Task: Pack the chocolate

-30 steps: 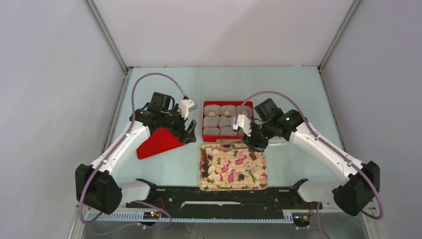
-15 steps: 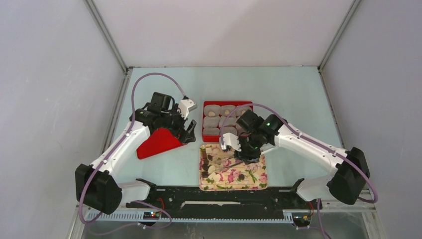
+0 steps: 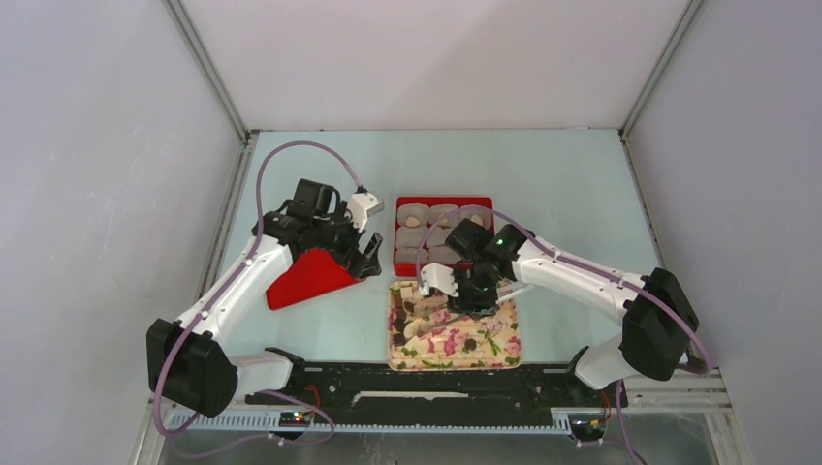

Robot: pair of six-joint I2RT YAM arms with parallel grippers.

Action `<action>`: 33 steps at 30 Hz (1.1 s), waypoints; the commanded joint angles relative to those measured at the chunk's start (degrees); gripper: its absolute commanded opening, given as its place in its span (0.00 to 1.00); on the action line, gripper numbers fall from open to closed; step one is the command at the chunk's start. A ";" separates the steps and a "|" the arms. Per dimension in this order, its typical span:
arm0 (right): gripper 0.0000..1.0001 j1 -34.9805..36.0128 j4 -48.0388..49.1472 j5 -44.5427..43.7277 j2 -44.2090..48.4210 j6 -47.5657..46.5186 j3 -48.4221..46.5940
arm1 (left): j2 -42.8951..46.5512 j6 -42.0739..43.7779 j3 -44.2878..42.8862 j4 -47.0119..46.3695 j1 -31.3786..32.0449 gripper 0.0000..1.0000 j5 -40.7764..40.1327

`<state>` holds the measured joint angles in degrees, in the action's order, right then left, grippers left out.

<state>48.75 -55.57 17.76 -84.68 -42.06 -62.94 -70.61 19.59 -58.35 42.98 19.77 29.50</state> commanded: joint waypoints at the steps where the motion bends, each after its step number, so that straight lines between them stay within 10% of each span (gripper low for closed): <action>1: 0.49 2.37 0.41 0.53 -0.32 -1.27 -1.84 | 1.53 1.43 -2.17 -0.95 0.27 1.00 -0.40; 20: 0.27 0.64 -2.39 1.55 2.25 -1.09 -5.35 | 1.44 1.42 -1.86 -1.41 0.27 1.00 -0.45; 33: 0.25 -14.51 3.28 7.99 7.76 3.11 -7.79 | 0.90 1.22 -1.86 -1.50 0.28 1.00 0.07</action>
<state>37.65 -58.39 23.88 -77.34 -42.35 -67.22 -70.59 19.59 -58.35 42.57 19.77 29.06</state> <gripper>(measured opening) 0.396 0.996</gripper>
